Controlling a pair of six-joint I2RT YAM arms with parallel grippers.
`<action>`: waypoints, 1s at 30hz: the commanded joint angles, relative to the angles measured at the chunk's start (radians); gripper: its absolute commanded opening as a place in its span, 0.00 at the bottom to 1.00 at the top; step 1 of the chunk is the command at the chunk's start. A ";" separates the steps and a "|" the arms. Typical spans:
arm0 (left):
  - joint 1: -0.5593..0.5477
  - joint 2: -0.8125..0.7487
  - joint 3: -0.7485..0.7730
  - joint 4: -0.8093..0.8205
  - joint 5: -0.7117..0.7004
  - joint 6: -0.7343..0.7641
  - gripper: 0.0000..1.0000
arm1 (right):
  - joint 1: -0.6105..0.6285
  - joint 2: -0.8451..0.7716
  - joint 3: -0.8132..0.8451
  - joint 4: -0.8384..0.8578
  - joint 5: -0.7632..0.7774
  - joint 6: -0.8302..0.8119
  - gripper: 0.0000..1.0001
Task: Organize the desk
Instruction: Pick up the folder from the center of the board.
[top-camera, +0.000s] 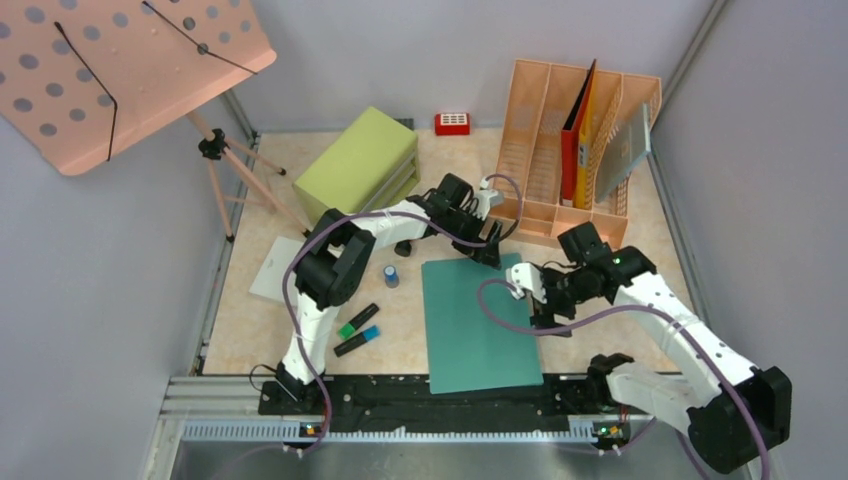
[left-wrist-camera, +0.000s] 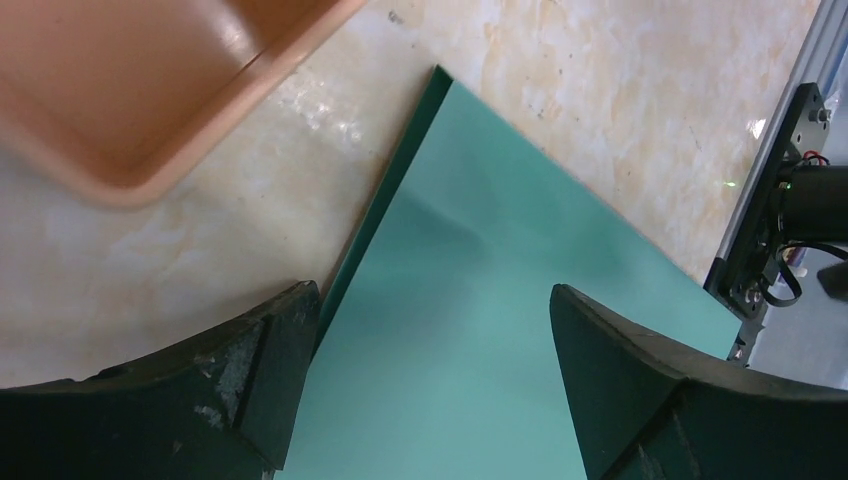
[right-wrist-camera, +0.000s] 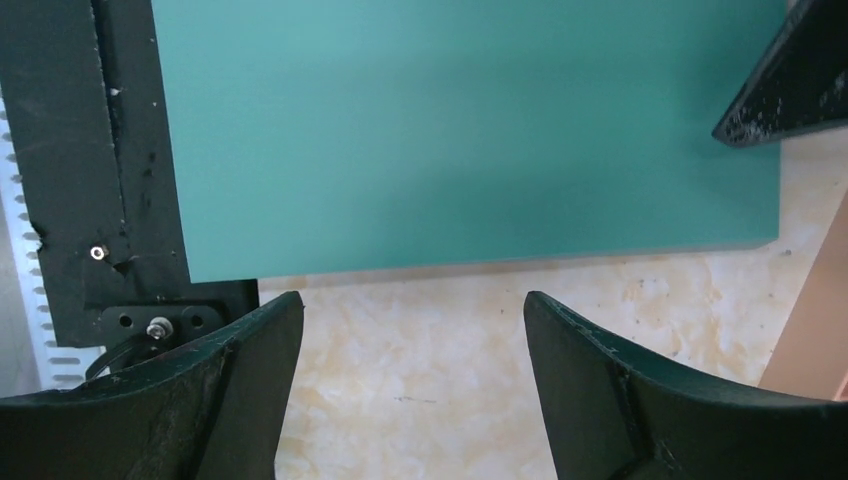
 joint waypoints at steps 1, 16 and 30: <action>-0.020 0.029 0.045 0.036 0.022 0.008 0.90 | 0.083 -0.003 0.008 0.038 0.008 0.037 0.80; -0.007 0.036 0.081 -0.033 -0.025 0.079 0.92 | 0.481 -0.035 -0.136 0.170 0.171 0.151 0.83; 0.038 0.025 0.144 -0.142 -0.042 0.146 0.92 | 0.690 -0.025 -0.155 0.187 0.202 0.283 0.83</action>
